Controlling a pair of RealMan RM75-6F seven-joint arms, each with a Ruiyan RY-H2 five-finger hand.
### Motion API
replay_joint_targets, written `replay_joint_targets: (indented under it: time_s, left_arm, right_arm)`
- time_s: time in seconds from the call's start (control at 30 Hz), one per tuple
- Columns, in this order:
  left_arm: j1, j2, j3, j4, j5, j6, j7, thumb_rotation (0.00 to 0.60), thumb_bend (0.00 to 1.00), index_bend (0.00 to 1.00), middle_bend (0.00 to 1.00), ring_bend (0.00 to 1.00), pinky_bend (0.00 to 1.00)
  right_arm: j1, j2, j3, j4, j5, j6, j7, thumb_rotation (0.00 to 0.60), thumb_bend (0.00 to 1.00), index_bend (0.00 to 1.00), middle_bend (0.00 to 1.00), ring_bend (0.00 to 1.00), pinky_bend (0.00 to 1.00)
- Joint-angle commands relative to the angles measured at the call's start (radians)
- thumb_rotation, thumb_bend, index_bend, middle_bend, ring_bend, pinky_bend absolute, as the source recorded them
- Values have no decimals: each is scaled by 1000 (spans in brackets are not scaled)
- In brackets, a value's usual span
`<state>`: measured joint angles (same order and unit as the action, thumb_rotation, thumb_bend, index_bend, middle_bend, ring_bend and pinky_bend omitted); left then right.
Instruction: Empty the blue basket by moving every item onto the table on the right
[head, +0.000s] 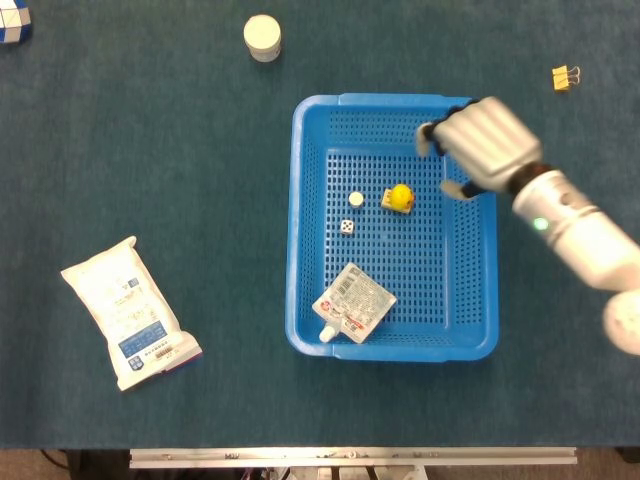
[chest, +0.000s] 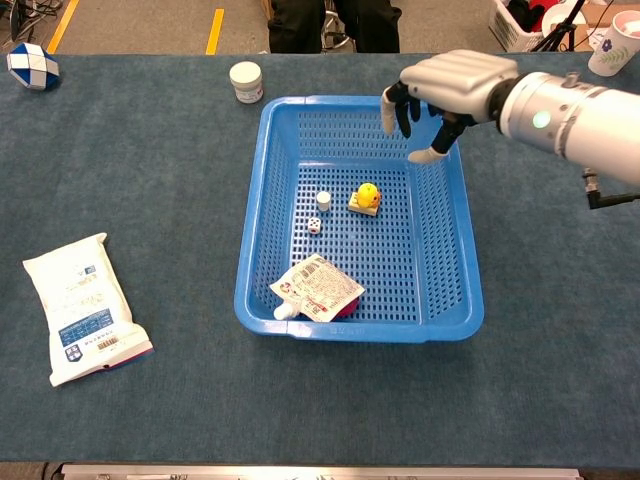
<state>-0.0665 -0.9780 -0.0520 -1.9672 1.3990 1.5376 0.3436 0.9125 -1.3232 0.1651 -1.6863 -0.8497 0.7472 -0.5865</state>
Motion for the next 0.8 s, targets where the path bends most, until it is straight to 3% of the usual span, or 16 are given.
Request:
replay_joint_targets:
  time_s: [0.03,0.4,0.8]
  left_arm:
    - [4,3,-2,-1,-2,7,-4,600,299,394,280,260,165]
    - [2,14,-16,5,-13,2,-34,600,299,394,279,260,163]
    - [1,21,-24,18,-18,-2,-65,600,299,394,279,260,155]
  right_arm:
    - [38,-69,-33,53,35,17,-49,600,218,419,500,377,395]
    - [86,-205,-76,168,62,55,-92,600,155,424,500,374,408]
    - [110,-270,-99,223,66,77,-124,600,159,454,500,375,417]
